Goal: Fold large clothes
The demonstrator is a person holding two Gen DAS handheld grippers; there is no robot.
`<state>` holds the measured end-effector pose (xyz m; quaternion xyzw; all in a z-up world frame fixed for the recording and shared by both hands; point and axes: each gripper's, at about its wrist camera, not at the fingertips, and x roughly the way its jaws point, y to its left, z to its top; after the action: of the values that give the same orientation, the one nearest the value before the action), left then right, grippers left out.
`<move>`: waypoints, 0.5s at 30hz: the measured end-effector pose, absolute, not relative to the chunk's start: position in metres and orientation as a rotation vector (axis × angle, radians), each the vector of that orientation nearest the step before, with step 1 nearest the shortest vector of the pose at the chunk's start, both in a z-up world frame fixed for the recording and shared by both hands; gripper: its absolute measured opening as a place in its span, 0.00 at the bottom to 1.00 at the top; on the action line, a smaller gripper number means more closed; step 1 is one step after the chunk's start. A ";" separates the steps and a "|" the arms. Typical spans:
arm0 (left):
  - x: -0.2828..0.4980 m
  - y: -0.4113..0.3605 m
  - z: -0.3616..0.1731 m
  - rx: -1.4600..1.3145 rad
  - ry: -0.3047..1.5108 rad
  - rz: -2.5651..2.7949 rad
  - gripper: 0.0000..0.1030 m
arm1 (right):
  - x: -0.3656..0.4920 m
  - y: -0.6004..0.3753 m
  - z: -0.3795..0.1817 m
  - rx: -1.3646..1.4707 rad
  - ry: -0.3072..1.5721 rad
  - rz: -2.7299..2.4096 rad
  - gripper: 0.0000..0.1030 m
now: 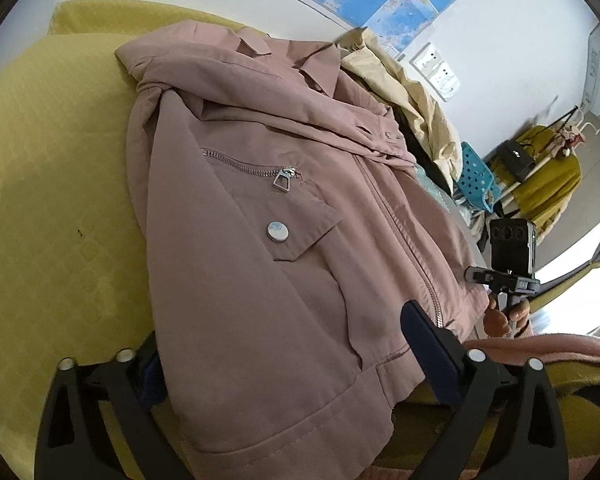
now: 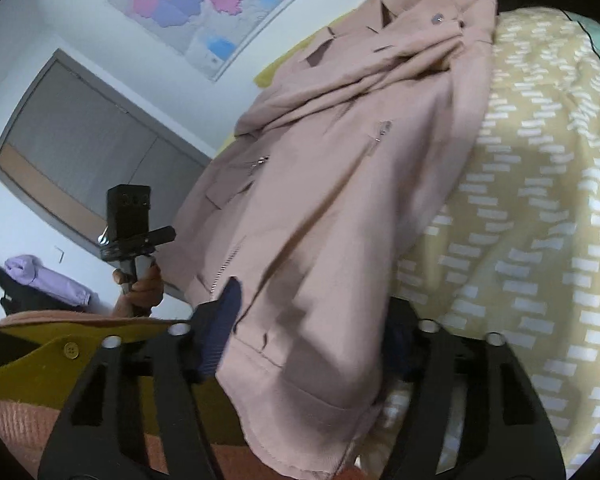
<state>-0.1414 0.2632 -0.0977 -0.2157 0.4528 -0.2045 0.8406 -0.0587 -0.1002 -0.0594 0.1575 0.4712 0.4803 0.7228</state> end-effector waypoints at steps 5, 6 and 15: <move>-0.137 0.276 -0.105 -0.467 0.995 -0.296 0.10 | -0.054 -0.104 -0.066 0.443 1.057 1.079 0.11; -0.137 0.280 -0.105 -0.484 0.996 -0.298 0.08 | -0.054 -0.106 -0.065 0.469 1.049 1.087 0.09; -0.159 0.301 -0.088 -0.510 0.942 -0.314 0.19 | -0.062 -0.120 -0.054 0.499 0.989 1.119 0.19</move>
<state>-0.1588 0.3010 -0.0880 -0.2421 0.4470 -0.1490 0.8481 -0.0619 -0.1196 -0.0543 0.2247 0.4451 0.5034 0.7057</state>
